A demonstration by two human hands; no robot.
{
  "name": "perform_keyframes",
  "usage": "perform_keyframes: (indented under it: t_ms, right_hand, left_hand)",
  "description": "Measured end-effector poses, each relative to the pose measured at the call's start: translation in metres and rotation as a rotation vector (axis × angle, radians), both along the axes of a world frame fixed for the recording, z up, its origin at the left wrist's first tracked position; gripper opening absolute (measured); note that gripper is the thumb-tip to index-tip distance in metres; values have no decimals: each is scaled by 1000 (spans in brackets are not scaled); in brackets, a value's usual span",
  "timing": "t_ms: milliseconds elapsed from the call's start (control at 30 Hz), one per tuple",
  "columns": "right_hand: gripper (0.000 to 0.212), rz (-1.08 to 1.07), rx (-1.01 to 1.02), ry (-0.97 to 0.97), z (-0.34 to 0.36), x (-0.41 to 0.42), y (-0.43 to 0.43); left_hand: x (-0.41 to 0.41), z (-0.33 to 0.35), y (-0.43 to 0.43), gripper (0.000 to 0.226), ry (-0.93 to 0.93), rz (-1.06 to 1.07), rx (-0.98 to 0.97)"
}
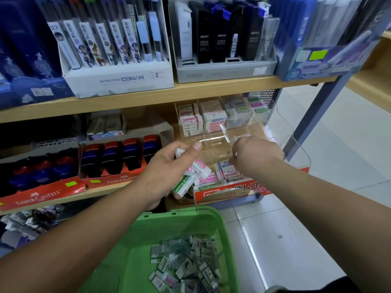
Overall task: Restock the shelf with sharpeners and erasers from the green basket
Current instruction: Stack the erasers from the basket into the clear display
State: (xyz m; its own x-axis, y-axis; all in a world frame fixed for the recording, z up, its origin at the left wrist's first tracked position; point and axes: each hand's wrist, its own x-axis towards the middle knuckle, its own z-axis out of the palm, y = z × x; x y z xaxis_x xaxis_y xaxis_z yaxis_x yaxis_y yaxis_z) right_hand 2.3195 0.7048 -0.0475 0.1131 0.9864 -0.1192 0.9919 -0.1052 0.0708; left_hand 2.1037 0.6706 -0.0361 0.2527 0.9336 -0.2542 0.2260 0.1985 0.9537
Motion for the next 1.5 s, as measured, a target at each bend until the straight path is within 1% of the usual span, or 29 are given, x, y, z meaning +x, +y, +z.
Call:
perform_keyframes:
  t_ms: [67,100,133,167,200,233,267,300,333,400,500,567,600,667,733,833,933,1033,1133,1200,1267,1333,1400,1433,1500]
  right_hand:
    - [32,30,-6,-44,-1,0,-1]
    - [34,39,-1,-38,1,1,-2]
    - [33,44,21,14,4,2,-3]
    - [31,46,45,144,8,2,-5]
    - [29,54,64,367,13,2,-7]
    - [31,56,57,656,19,2,-11]
    - [32,38,-11,930,26,0,-17]
    - [31,7,-116,1114,34,-3,-24]
    - [30,-7,-220,1202,39,-6,-30]
    - [29,4,-334,1287,41,-13,-37]
    - [23,-37,-342,1375,35,-17,-30]
    - [16,-64,-287,1318,32,-17,-23]
    - [12,-42,-234,1222,31,-17,-20]
    - [7,83,-124,944,25,-20,-13]
    - [6,168,-101,718,18,-27,-7]
    - [5,206,-91,420,18,-40,-3]
    - [19,242,-52,148,16,-48,2]
    - [22,254,-24,-47,9,-56,4]
    - [18,263,-14,-144,-1,-59,6]
    - [14,272,9,-139,-4,-58,5]
    - [10,278,47,-125,-7,-55,4]
    - [13,281,49,-131,-9,-53,3]
    - [12,273,9,-167,-11,-55,1]
    - [16,275,-6,-183,-12,-56,0]
    - [19,276,-6,-162,-10,-56,0]
  left_hand:
    - [0,0,-1,48,2,4,0]
    - [0,0,-2,47,0,7,0]
    - [0,1,-2,45,-2,7,2]
    - [0,1,-1,44,-2,9,5]
    - [1,1,0,42,-2,11,11]
    - [2,1,1,42,-4,16,19]
    - [4,1,2,42,-10,21,31]
    - [6,2,3,42,-20,26,46]
    - [7,2,5,42,-29,34,63]
    - [9,1,8,42,-33,54,96]
    - [3,1,10,50,-20,75,96]
    - [-8,2,10,56,-16,79,24]
    - [-15,2,10,56,10,84,-17]
    - [-26,1,10,50,59,107,-85]
    - [-35,-2,12,44,67,118,-129]
    - [-41,-3,11,46,29,105,-165]
    - [-44,-7,10,50,12,95,-175]
    - [-43,-11,5,50,-6,82,-198]
    - [-42,-10,4,47,-1,112,-251]
    - [-40,-13,14,47,1,137,-313]
    - [-43,-16,25,47,-40,187,-383]
    - [-47,-16,21,40,-51,141,-353]
    - [-49,-10,6,36,-71,72,-297]
    - [-48,-8,1,35,-81,44,-285]
    - [-47,-10,-1,28,-105,4,-283]
